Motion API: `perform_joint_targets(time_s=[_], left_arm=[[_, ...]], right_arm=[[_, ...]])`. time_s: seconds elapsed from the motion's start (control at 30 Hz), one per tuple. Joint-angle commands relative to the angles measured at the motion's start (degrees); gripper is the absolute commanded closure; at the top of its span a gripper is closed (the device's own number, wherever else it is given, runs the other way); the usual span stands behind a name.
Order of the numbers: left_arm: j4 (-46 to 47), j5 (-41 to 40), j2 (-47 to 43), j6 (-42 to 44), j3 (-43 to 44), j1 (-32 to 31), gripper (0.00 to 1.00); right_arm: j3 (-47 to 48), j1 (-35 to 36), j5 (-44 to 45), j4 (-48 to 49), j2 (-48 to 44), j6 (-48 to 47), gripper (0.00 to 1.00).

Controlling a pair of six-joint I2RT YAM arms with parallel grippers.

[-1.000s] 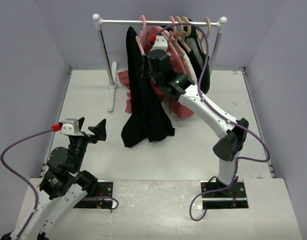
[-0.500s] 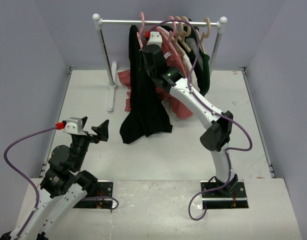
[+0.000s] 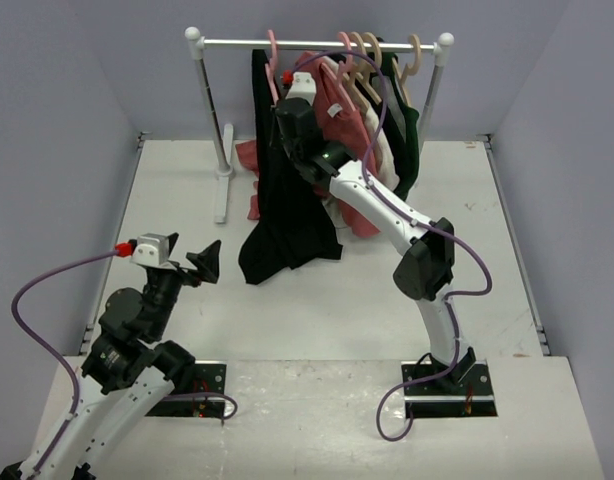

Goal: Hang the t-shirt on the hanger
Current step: Place the hanger at the clothesline.

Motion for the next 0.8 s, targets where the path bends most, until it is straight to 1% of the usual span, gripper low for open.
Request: perform_joint_targets(time_s=[0.0, 0.07, 0.1, 0.13, 0.23, 0.27, 0.3, 0.33, 0.4, 0.53, 0.63, 0.73, 0.77], left_arm=[[1.8, 0.6, 0.9, 1.3, -0.8, 0.4, 0.00], [1.7, 0.6, 0.9, 1.3, -0.8, 0.4, 0.00], [1.7, 0.6, 0.7, 1.3, -0.8, 0.4, 0.00], [1.8, 0.7, 0.8, 1.3, -0.9, 0.4, 0.00], [1.8, 1.0, 1.1, 1.4, -0.9, 0.4, 0.00], [1.8, 1.0, 1.2, 1.4, -0.9, 0.4, 0.00], [1.8, 0.8, 1.3, 1.4, -0.9, 0.4, 0.00], [1.7, 0.0, 1.5, 1.3, -1.0, 0.5, 0.00], [1.2, -2.1, 2.2, 0.2, -0.8, 0.5, 0.00], [-1.2, -8.1, 4.8, -2.6, 0.4, 1.0, 0.00], [-3.7, -13.1, 7.5, -5.0, 1.9, 1.8, 0.00], [-7.3, -20.0, 10.9, -8.7, 4.0, 4.4, 0.00], [-8.2, -21.0, 11.6, -9.3, 4.4, 6.0, 0.00]], right_arm=[[-0.5, -0.3, 2.2, 2.0, 1.0, 2.8, 1.00], [0.5, -0.3, 3.1, 1.4, 2.7, 2.6, 1.00], [1.6, -0.4, 3.1, 1.1, 3.1, 2.6, 0.98], [1.9, -0.3, 2.9, 0.5, 3.2, 2.9, 0.93], [-1.5, -0.2, 1.3, 1.8, 0.0, 3.8, 0.68], [-3.5, -0.1, 0.7, 2.3, -1.9, 3.8, 0.54], [-6.4, 0.1, 0.1, 4.0, -4.6, 3.6, 0.34], [-7.8, 0.4, 0.2, 4.9, -6.3, 3.1, 0.26], [-11.4, 1.2, 0.2, 5.4, -11.2, 2.4, 0.13], [-19.1, 1.8, -0.9, 6.6, -20.4, 1.4, 0.01], [-27.6, 1.8, -3.2, 6.2, -28.9, 0.7, 0.01], [-36.8, 1.8, -4.9, 4.0, -38.7, -0.7, 0.01], [-39.4, 1.9, -4.7, 3.1, -41.4, -0.8, 0.01]])
